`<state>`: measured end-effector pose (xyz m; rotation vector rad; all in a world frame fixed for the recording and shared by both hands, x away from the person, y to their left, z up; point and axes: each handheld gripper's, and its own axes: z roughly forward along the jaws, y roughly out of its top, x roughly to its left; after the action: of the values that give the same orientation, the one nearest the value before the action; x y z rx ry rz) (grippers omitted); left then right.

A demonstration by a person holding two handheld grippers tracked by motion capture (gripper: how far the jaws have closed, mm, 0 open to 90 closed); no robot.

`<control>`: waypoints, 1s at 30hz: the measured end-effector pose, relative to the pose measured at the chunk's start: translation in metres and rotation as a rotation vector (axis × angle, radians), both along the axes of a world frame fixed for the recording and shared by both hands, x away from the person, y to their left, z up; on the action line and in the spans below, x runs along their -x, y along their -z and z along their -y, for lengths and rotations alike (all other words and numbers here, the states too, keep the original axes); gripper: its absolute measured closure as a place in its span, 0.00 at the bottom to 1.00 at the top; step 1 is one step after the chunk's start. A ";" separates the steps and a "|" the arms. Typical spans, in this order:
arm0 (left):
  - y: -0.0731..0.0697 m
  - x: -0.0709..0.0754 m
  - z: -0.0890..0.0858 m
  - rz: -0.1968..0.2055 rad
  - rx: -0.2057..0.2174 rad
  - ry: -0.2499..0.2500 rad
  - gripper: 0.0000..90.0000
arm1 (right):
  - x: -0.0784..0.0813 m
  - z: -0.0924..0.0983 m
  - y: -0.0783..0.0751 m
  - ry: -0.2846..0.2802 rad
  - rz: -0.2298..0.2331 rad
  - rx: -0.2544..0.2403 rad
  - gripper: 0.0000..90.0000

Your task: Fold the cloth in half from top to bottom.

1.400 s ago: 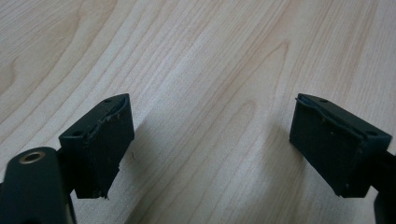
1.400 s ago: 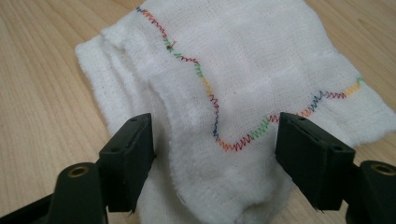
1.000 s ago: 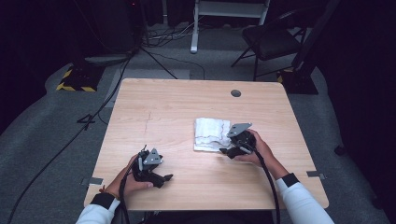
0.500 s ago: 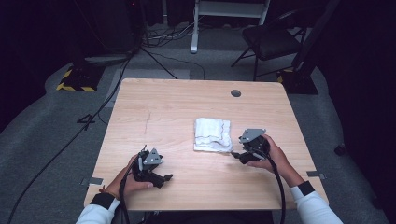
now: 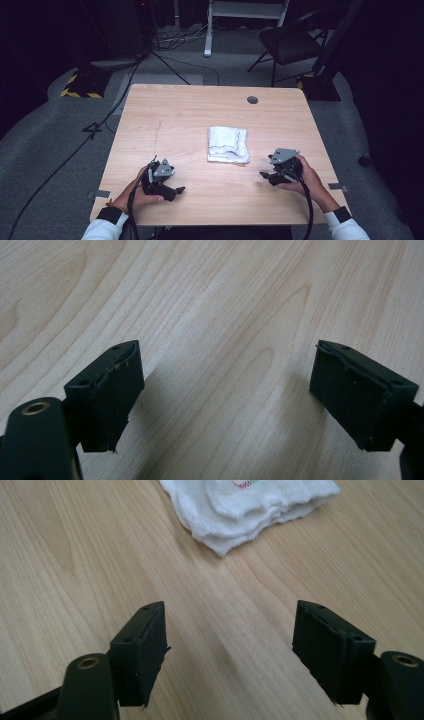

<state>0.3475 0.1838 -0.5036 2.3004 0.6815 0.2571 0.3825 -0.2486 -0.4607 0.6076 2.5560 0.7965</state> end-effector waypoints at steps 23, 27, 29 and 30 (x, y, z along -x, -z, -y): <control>0.000 0.000 0.000 -0.003 -0.001 -0.004 0.16 | 0.031 0.078 0.029 0.146 -0.093 -0.177 0.29; 0.000 0.000 0.001 -0.004 0.001 -0.007 0.16 | 0.035 0.094 0.035 0.208 -0.094 -0.195 0.27; 0.000 0.000 0.001 -0.004 0.000 -0.007 0.16 | 0.037 0.102 0.037 0.224 -0.101 -0.224 0.26; 0.000 0.000 0.001 -0.004 0.000 -0.007 0.16 | 0.037 0.106 0.039 0.233 -0.101 -0.240 0.25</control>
<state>0.3471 0.1832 -0.5036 2.2992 0.6914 0.2556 0.3455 -0.3551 -0.4995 1.0239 2.4339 1.0184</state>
